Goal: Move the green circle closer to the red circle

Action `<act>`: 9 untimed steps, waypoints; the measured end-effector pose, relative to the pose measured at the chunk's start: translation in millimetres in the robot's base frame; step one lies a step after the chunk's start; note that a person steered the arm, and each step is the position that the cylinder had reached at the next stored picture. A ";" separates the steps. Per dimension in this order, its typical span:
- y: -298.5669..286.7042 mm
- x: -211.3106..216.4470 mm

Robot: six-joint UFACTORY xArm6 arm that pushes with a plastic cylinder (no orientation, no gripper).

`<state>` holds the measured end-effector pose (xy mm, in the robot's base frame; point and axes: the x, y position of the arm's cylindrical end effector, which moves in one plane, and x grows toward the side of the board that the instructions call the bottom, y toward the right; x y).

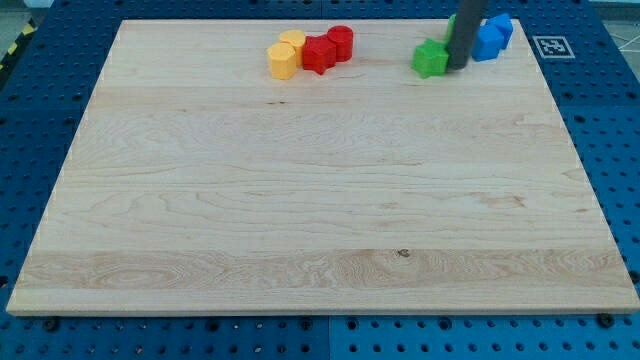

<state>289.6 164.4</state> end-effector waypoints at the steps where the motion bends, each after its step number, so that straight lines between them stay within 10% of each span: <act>1: -38.7 1.7; 5: 128.5 36.6; 9: 163.0 -98.4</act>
<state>191.2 327.4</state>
